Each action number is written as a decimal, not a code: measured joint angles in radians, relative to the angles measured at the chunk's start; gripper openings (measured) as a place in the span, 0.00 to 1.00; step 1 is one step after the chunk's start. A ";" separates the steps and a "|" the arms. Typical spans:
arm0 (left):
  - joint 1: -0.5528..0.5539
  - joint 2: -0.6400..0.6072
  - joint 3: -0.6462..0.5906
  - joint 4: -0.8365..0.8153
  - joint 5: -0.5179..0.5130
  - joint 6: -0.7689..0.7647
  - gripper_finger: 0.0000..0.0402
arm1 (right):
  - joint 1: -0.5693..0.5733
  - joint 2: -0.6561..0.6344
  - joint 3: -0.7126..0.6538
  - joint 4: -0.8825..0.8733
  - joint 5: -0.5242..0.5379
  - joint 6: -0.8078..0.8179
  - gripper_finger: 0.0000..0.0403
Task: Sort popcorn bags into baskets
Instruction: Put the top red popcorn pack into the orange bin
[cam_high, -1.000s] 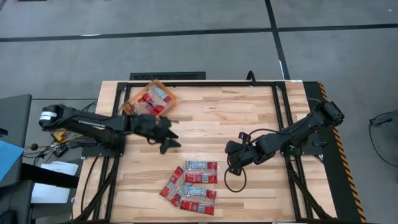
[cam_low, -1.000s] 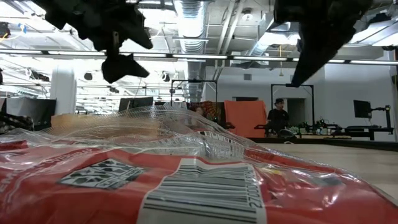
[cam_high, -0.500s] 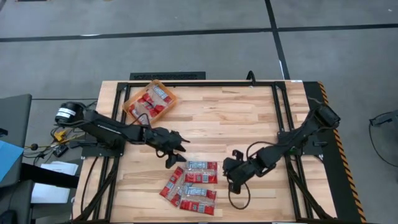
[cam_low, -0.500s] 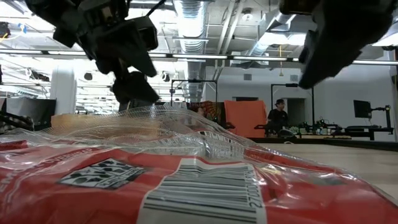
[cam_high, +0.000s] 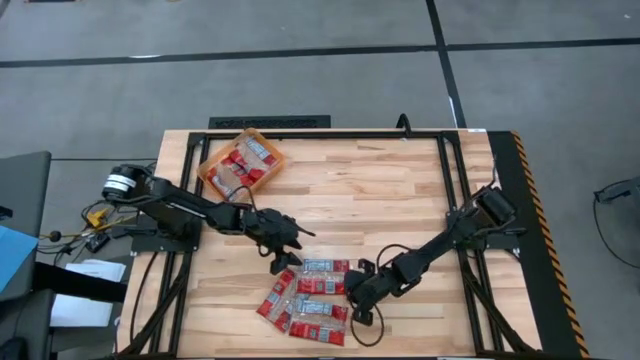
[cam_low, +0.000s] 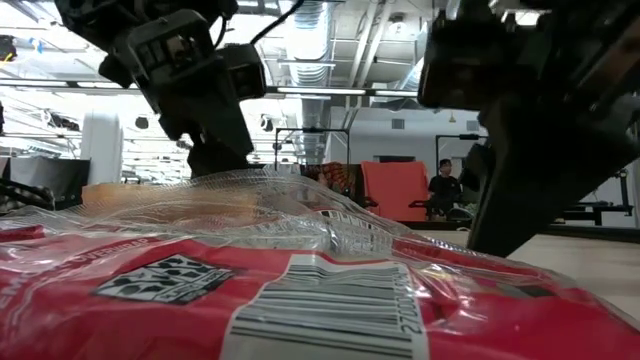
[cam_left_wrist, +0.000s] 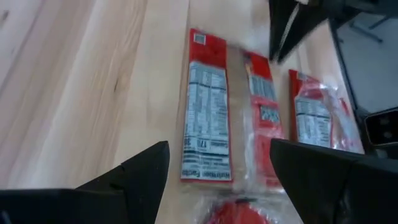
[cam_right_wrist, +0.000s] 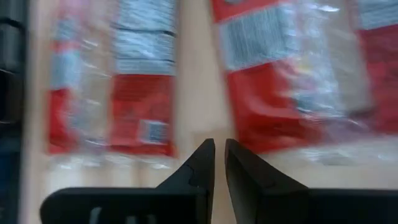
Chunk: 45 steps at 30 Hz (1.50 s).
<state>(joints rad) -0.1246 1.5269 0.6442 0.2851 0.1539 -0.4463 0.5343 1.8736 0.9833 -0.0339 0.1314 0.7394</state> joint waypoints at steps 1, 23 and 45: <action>0.000 0.003 0.000 -0.010 0.002 -0.003 0.66 | -0.010 0.004 -0.002 -0.005 0.001 -0.011 0.15; 0.078 0.235 0.004 0.038 0.152 -0.031 0.66 | -0.168 0.050 0.000 0.047 0.001 -0.118 0.15; 0.156 0.221 0.004 0.020 0.337 -0.137 0.03 | -0.249 0.036 0.011 0.049 -0.035 -0.175 0.15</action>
<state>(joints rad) 0.0312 1.7481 0.6485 0.3052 0.4914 -0.5832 0.2855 1.9100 0.9946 0.0153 0.0962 0.5640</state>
